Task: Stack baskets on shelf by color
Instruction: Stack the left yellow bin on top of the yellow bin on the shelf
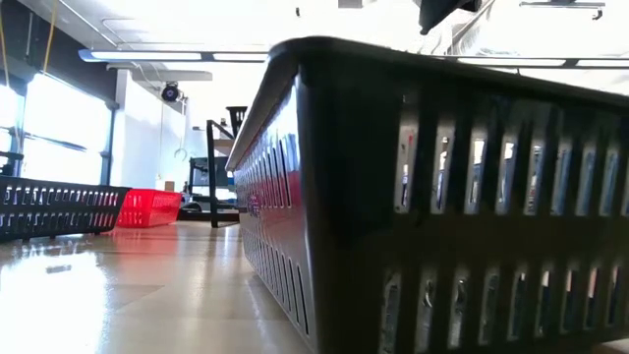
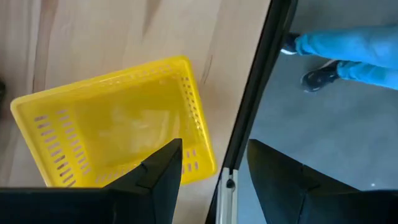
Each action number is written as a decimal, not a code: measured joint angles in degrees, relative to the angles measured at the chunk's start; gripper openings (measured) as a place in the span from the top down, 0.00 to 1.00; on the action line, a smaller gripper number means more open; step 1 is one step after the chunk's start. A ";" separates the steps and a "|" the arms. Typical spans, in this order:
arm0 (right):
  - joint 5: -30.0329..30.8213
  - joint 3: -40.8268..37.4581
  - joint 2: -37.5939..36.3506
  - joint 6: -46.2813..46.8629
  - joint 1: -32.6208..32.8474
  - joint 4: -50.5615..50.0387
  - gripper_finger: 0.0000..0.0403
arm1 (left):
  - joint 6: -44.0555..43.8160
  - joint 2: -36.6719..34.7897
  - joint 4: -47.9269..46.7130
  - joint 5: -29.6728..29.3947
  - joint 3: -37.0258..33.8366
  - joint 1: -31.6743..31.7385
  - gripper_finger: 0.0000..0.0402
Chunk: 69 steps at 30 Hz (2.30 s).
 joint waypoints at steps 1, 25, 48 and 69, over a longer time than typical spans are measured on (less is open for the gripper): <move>-0.02 0.00 0.00 0.00 0.25 0.07 0.86 | 0.00 0.40 0.02 -0.17 0.00 -0.27 0.57; 0.37 0.00 0.00 -0.18 1.62 0.08 0.86 | -6.59 2.30 13.67 -0.96 -15.50 -0.88 0.57; 0.39 0.00 0.00 -0.18 1.62 0.07 0.86 | -5.60 -1.45 25.88 0.63 -19.32 -0.94 0.99; 5.24 0.00 0.02 2.66 1.56 -1.26 0.86 | 23.51 -23.28 21.27 -17.16 -18.78 13.48 1.00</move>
